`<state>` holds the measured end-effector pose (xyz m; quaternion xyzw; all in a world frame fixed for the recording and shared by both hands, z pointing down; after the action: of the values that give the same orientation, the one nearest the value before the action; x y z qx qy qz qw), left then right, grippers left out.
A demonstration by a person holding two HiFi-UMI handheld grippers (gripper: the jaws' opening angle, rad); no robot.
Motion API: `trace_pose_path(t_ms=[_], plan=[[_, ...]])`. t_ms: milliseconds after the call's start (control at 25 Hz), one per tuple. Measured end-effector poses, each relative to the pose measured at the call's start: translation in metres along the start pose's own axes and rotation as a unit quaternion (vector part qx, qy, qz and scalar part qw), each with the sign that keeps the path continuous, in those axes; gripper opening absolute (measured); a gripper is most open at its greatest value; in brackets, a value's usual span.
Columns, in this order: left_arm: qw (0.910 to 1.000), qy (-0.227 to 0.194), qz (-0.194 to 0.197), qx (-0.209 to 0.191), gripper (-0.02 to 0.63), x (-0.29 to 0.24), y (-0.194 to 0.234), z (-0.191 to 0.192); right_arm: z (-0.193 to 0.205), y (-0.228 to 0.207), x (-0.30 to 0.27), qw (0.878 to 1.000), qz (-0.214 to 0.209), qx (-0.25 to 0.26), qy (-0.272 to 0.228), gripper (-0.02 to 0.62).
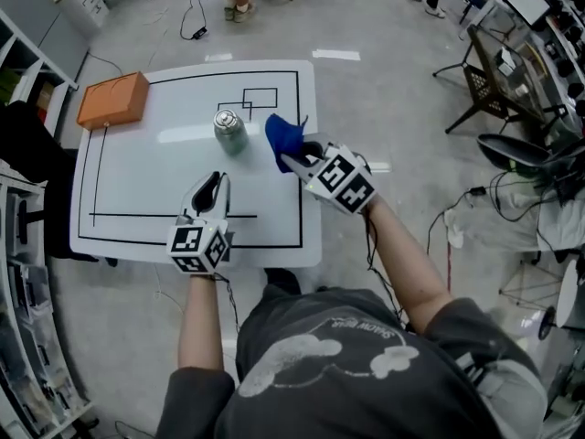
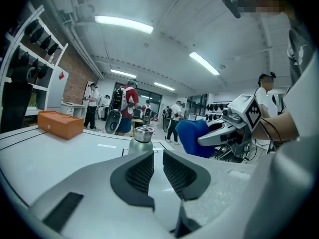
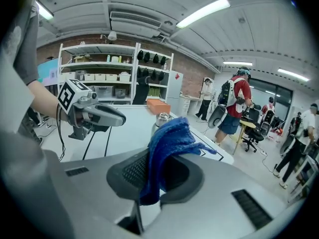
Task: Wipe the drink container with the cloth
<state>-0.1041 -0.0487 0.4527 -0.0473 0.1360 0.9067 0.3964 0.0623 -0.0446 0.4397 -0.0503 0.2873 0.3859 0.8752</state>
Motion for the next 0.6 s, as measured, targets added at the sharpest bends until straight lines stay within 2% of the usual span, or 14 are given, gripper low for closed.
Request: trace_pose_path(t_ms=[400, 600], plan=[[0.9985, -0.005, -0.054, -0.013, 0.008, 0.05, -0.058, 0.005, 0.016, 0.04, 0.053, 0.999, -0.028, 0.017, -0.02, 0.043], [0.9977, -0.004, -0.066, -0.016, 0.003, 0.073, -0.089, 0.011, 0.028, 0.064, 0.086, 0.999, -0.036, 0.011, -0.032, 0.043]])
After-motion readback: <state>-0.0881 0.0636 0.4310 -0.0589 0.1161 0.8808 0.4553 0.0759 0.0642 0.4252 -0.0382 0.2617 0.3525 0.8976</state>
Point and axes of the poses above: the fingertips, and each gripper's own axes: x backward along the fingers, y to its left, z out of its underside, the point moved 3 cm from there along x, backward along the fingers, and after that the axes turned 2 degrees about -y, right-handed, at the moved point
